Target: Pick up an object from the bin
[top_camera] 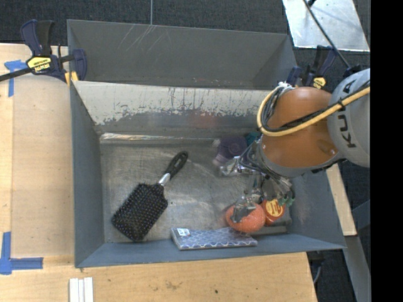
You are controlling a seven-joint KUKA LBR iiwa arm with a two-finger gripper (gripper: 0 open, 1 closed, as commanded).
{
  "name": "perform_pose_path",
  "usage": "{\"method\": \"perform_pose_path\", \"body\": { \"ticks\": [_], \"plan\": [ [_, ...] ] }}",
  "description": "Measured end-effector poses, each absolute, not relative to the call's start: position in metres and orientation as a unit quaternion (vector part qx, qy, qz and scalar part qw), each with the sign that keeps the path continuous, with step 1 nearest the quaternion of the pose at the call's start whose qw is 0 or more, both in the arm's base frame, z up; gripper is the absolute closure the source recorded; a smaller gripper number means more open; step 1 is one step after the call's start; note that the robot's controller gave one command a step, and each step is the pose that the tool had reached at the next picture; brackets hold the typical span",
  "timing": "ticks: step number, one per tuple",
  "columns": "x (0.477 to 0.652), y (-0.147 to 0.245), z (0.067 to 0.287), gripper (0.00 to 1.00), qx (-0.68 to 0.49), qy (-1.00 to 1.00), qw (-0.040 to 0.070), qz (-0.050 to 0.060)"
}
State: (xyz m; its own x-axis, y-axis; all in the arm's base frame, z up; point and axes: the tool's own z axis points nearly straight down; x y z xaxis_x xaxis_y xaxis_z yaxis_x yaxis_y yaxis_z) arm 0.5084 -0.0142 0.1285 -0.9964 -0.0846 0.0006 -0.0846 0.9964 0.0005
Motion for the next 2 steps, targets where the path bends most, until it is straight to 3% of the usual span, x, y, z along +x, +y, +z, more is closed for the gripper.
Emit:
{"method": "perform_pose_path", "body": {
  "ticks": [1,2],
  "plan": [
    [0.504,-0.029,0.129,0.00,0.105,-0.994,-0.003,0.001],
    [0.510,-0.075,0.076,1.00,0.204,-0.979,0.005,-0.003]
  ]
}}
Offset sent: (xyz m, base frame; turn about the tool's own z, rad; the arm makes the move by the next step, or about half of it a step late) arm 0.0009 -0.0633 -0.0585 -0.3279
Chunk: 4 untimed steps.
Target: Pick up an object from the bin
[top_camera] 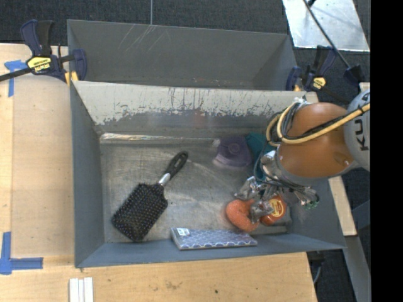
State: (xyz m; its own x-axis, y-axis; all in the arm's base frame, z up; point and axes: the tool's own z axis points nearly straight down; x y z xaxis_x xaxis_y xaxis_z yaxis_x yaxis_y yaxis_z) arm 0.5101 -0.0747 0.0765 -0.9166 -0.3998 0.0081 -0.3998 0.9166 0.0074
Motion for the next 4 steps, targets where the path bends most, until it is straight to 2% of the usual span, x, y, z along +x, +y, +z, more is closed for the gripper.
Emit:
{"method": "perform_pose_path", "body": {
  "ticks": [1,2,3,4],
  "plan": [
    [0.515,-0.072,0.075,0.00,0.204,-0.979,-0.009,-0.003],
    [0.511,-0.075,0.077,1.00,0.204,-0.979,0.002,-0.002],
    [0.511,-0.075,0.077,1.00,0.204,-0.979,0.002,-0.002],
    [0.524,-0.062,0.203,1.00,0.187,-0.982,-0.002,0.000]
  ]
}}
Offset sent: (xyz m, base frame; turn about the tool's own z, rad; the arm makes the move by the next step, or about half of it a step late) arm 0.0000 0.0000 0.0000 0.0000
